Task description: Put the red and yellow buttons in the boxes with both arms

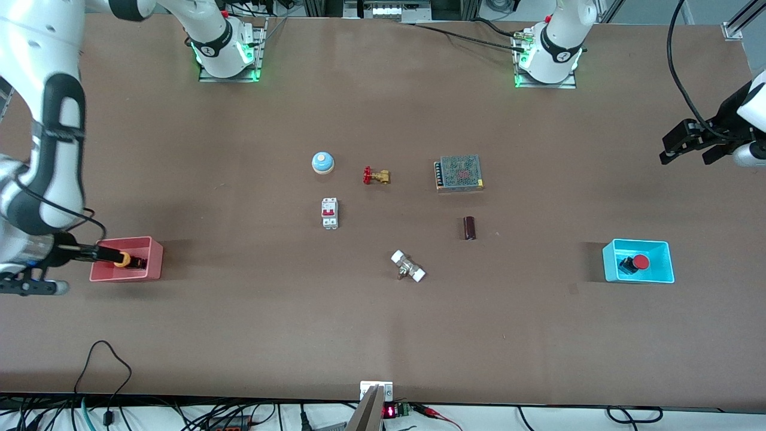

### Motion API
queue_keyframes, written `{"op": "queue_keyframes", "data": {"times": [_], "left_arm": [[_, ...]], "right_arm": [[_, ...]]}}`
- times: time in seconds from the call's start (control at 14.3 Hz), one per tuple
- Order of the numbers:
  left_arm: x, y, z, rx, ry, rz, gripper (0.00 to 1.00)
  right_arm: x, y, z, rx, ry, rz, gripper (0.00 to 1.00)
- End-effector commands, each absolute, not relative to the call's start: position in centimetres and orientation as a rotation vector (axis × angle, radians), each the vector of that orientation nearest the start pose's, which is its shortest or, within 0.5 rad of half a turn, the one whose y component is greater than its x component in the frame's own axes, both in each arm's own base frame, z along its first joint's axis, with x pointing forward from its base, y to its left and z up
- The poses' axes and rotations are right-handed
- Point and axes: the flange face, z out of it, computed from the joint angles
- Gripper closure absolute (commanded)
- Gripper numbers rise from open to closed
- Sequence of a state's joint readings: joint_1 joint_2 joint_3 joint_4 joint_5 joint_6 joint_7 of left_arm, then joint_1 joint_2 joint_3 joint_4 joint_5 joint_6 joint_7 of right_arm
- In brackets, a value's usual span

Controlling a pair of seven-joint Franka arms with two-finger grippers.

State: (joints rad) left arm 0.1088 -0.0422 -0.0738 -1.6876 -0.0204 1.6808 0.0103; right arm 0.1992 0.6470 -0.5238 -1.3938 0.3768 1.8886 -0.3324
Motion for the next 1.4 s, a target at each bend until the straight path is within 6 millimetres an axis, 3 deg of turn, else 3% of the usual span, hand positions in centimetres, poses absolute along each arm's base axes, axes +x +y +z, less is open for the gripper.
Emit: {"op": "queue_keyframes", "data": {"times": [0.0,0.28,0.56,0.7,0.98,1.12,1.19,1.33], "left_arm": [[54.2,1.9,60.5,-3.144,-0.02,0.012,0.0],[54.6,2.0,62.1,-3.146,-0.029,-0.022,0.0],[54.6,1.9,61.8,-3.147,-0.008,0.0,0.0],[54.7,1.6,61.4,-3.142,0.0,0.015,0.0],[54.6,1.8,61.3,-3.093,-0.017,0.014,0.0],[54.5,2.0,61.6,-3.094,-0.022,0.007,0.0],[54.5,2.0,61.6,-3.094,-0.022,0.007,0.0],[54.6,1.9,61.7,-3.1,-0.022,-0.001,0.0]], "right_arm": [[68.3,-11.5,41.5,-3.015,0.018,0.039,0.0],[67.3,-7.7,45.3,-2.985,-0.076,0.043,0.0],[65.9,-6.6,48.6,-2.944,-0.113,0.048,0.0],[65.8,-5.5,49.6,-2.94,-0.144,0.032,0.0],[65.3,-5.2,50.8,-2.934,-0.151,0.036,0.0],[64.9,-4.7,51.7,-3.0,-0.148,0.059,0.0],[64.9,-3.6,51.6,-3.037,-0.147,0.086,0.0],[63.5,-2.6,54.3,-3.115,-0.058,0.071,0.0]]}}
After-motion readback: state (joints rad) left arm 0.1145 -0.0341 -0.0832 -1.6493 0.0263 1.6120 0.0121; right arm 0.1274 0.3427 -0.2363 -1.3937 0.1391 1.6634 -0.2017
